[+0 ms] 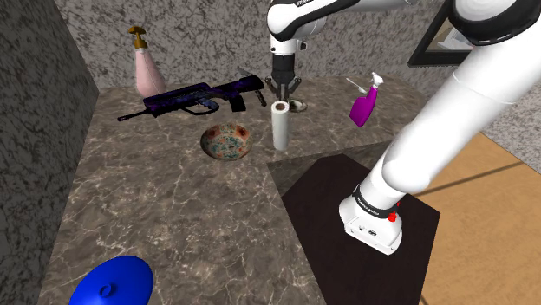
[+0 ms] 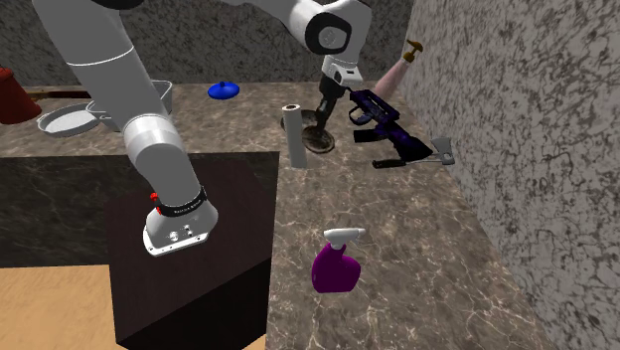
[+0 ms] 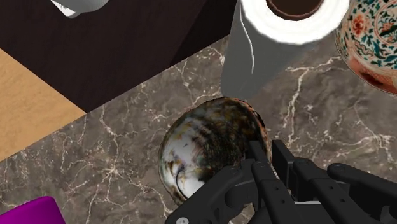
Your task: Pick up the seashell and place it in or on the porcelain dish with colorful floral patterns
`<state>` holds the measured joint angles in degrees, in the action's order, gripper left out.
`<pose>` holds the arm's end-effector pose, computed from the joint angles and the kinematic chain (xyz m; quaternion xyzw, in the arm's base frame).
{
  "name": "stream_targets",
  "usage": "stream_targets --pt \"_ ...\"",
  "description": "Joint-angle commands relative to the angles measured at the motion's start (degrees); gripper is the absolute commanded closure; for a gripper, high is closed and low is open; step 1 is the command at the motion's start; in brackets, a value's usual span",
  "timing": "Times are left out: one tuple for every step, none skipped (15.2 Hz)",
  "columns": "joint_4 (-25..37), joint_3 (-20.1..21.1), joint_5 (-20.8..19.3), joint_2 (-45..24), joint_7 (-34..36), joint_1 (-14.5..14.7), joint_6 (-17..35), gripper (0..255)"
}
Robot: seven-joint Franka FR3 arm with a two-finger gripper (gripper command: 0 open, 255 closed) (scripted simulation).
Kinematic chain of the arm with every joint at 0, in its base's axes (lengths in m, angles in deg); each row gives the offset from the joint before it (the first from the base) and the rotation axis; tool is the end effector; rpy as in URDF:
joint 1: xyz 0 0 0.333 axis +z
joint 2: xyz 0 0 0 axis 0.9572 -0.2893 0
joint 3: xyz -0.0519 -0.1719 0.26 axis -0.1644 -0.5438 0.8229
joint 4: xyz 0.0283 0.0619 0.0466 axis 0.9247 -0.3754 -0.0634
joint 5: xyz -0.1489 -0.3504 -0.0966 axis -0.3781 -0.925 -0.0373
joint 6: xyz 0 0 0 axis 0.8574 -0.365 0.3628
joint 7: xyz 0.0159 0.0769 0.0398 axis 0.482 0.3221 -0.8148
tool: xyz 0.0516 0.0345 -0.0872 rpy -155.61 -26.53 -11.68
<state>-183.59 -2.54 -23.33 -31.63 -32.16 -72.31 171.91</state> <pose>0.4874 -0.0674 0.3878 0.8804 -0.4573 -0.1231 0.0251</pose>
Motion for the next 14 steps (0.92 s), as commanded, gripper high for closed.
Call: stream_targets --pt "1.89 1.51 1.07 -1.49 2.53 1.46 -0.32 255" --pt "2.71 2.20 1.51 -2.11 3.69 2.13 -0.48 255" --pt "3.60 2.87 1.93 -2.78 4.85 2.79 -0.64 255" --pt "4.56 3.53 2.33 -3.50 6.00 3.45 -0.81 255" --pt "5.58 4.18 2.71 -4.26 7.14 4.09 -0.99 255" --pt "6.67 4.81 3.07 -5.07 8.27 4.74 -1.19 255" --pt "7.82 5.42 3.41 -5.92 9.40 5.37 -1.40 255" --pt "9.04 6.01 3.72 -6.82 10.52 6.01 -1.63 255" --pt "10.32 6.59 4.01 -7.76 11.64 6.63 -1.88 255" --pt "11.68 7.16 4.28 -8.75 12.75 7.25 -2.14 255" --pt "13.10 7.70 4.51 -9.77 13.86 7.87 -2.43 255" --pt "14.59 8.23 4.73 -10.85 14.96 8.49 -2.74 255" --pt "16.15 8.74 4.91 -11.96 16.05 9.10 -3.07 255" --pt "17.79 9.23 5.07 -13.12 17.14 9.71 -3.44 255"
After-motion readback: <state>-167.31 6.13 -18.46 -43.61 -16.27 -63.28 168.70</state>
